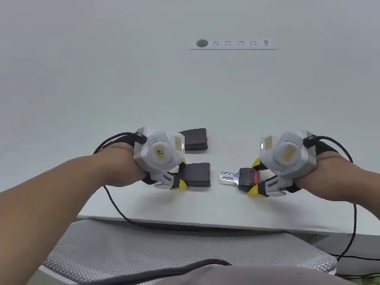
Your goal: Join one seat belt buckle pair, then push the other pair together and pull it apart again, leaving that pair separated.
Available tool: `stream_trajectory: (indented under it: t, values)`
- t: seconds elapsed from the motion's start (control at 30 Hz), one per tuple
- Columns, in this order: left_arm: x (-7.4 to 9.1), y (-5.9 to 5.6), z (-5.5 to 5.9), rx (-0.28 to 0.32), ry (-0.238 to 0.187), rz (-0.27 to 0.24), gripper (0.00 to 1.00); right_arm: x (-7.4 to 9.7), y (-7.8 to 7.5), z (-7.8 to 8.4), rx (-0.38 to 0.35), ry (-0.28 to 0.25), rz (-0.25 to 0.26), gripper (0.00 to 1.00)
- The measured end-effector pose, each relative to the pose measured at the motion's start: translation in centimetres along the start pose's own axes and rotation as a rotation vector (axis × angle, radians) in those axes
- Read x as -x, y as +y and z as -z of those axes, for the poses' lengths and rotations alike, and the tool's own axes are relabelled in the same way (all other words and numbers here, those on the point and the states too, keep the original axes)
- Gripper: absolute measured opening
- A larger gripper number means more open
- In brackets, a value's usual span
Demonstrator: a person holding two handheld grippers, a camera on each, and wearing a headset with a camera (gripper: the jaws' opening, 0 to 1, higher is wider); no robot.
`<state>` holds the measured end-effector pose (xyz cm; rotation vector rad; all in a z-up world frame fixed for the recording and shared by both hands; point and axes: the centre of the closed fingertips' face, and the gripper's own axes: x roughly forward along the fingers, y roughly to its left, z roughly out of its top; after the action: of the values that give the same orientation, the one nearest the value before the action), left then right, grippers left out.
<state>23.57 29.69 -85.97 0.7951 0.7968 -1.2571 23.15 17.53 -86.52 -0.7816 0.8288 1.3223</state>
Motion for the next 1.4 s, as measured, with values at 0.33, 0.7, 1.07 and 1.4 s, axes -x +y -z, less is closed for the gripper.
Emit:
stream_trajectory:
  t: [0.33,0.7,1.07,1.4]
  values:
    - [0.0,0.0,0.0,0.003,0.000,0.000,0.32,-0.8,0.1,-1.6,0.016,0.006,-0.001,0.35]
    - [0.0,0.0,0.0,0.011,0.007,0.006,0.32,-1.2,0.0,-2.5,0.057,0.003,0.013,0.35]
    - [-0.1,0.0,0.0,-0.003,0.005,0.028,0.31,-1.5,-0.1,-2.8,0.046,-0.007,-0.019,0.34]
    - [0.0,0.0,0.1,-0.005,-0.022,0.044,0.31,-1.8,-0.2,-3.2,0.065,0.012,-0.044,0.32]
